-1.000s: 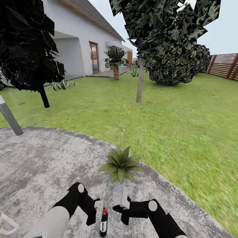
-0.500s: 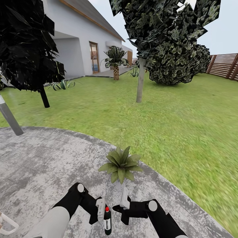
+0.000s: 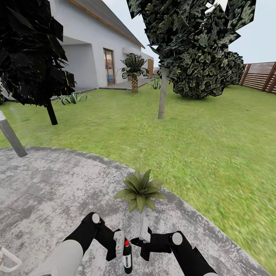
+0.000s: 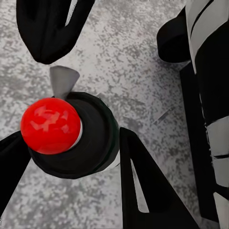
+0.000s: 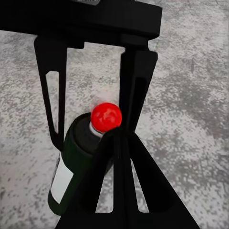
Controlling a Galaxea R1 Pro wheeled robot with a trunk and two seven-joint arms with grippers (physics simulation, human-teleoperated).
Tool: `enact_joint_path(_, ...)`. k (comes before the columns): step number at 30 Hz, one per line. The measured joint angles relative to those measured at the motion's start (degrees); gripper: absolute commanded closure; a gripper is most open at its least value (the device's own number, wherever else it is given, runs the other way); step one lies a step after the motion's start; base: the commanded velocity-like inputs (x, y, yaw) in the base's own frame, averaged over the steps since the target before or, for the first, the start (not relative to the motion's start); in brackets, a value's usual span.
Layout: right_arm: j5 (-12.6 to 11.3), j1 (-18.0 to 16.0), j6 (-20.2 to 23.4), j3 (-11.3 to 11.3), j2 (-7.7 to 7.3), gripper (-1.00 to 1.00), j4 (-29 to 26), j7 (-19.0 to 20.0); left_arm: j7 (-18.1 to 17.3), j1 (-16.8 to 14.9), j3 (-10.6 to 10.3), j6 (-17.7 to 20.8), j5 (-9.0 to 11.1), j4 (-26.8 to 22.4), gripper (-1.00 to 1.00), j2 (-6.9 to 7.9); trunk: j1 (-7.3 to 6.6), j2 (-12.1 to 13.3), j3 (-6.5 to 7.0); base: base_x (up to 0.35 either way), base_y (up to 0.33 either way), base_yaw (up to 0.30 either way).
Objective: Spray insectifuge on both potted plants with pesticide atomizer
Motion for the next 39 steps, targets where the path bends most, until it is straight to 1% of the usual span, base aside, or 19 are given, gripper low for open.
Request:
enact_joint_path(4, 0.0, 0.0, 0.0, 0.0, 0.01, 1.00, 0.0, 0.0, 0.0, 0.0, 0.0, 0.0, 0.0, -0.1, 1.00, -0.37, 0.00, 0.0, 0.00, 0.000, 0.000, 0.000)
enact_joint_path(12, 0.0, 0.0, 0.0, 0.0, -0.01, 1.00, 0.0, 0.0, 0.0, 0.0, 0.0, 0.0, 0.0, -0.2, 1.00, -0.44, 0.00, 0.0, 0.00, 0.000, 0.000, 0.000)
enact_joint_path(17, 0.0, 0.0, 0.0, 0.0, -0.01, 1.00, 0.1, 0.0, 0.0, 0.0, 0.3, 0.0, 0.0, -0.4, 1.00, 0.13, 0.00, 0.0, 0.00, 0.000, 0.000, 0.000)
enact_joint_path(19, 0.0, 0.0, 0.0, 0.0, -0.01, 1.00, 0.1, 0.0, 0.0, 0.2, 0.1, 0.0, -0.1, -0.5, 1.00, 0.45, 0.00, 0.0, 0.00, 0.000, 0.000, 0.000)
enact_joint_path(21, 0.0, 0.0, 0.0, 0.0, -0.02, 1.00, 0.1, 0.0, 0.1, 0.3, 0.0, 0.0, -0.2, -0.6, 1.00, 1.53, 0.00, 0.0, 0.00, 0.000, 0.000, 0.000)
enact_joint_path(25, 0.1, 0.0, 0.0, 0.0, -0.08, 1.00, 0.2, 0.0, 0.1, 0.3, -0.3, 0.0, -0.1, -0.6, 1.00, 6.14, 0.00, 0.0, 0.00, 0.000, 0.000, 0.000)
enact_joint_path(27, 0.1, 0.0, 0.0, 0.0, -0.15, 1.00, 0.2, 0.0, 0.1, 0.2, -0.2, 0.0, -0.2, -0.6, 1.00, 7.87, 0.00, 0.0, 0.00, 0.000, 0.000, 0.000)
enact_joint_path(28, 0.1, 0.0, 0.0, 0.0, -0.20, -1.00, 0.2, 0.0, 0.1, 0.2, -0.2, -0.1, -0.2, -0.6, 1.00, 8.76, 0.00, 0.0, 0.00, 0.000, 0.000, 0.000)
enact_joint_path(31, 0.1, 0.0, 0.0, 0.0, -0.37, -1.00, 0.2, 0.0, 0.5, 0.2, 0.3, -0.6, -0.1, -0.6, 1.00, 10.99, 0.00, 0.0, 0.00, 0.000, 0.000, 0.000)
enact_joint_path(34, 0.0, 0.0, 0.0, -0.1, -0.55, -1.00, 0.3, 0.0, 0.8, 0.2, 0.9, -0.6, -0.1, -0.7, 1.00, 12.27, 0.00, 0.0, 0.00, 0.000, 0.000, 0.000)
enact_joint_path(35, 0.0, 0.0, 0.0, -0.3, -0.62, -1.00, 0.4, -0.1, 1.3, 0.2, 1.6, -0.5, 0.0, -0.7, 1.00, 13.03, 0.00, 0.0, 0.00, 0.000, 0.000, 0.000)
enact_joint_path(36, 0.0, 0.0, 0.0, -0.4, -0.81, -1.00, 0.5, -0.2, 2.8, 0.2, 2.9, -0.4, 0.0, -0.7, 1.00, 13.60, 0.00, 0.0, 0.00, 0.000, 0.000, 0.000)
enact_joint_path(37, 0.0, 0.0, 0.0, -0.4, -1.06, -1.00, 0.5, -0.3, 4.2, 0.2, 4.0, -0.3, 0.0, -0.7, 1.00, 13.80, 0.00, 0.0, 0.00, 0.000, 0.000, 0.000)
enact_joint_path(38, 0.0, 0.0, 0.0, -0.5, -1.43, -1.00, 0.5, -0.5, 5.9, 0.2, 5.4, -0.1, 0.1, -0.7, 1.00, 13.92, 0.00, 0.0, 0.00, 0.000, 0.000, 0.000)
enact_joint_path(39, 0.0, 0.0, 0.0, -0.6, -2.19, -1.00, 0.5, -1.4, 8.4, 0.1, 7.7, 0.1, 0.1, -0.7, 1.00, 14.03, 0.00, 0.0, 0.00, 0.000, 0.000, 0.000)
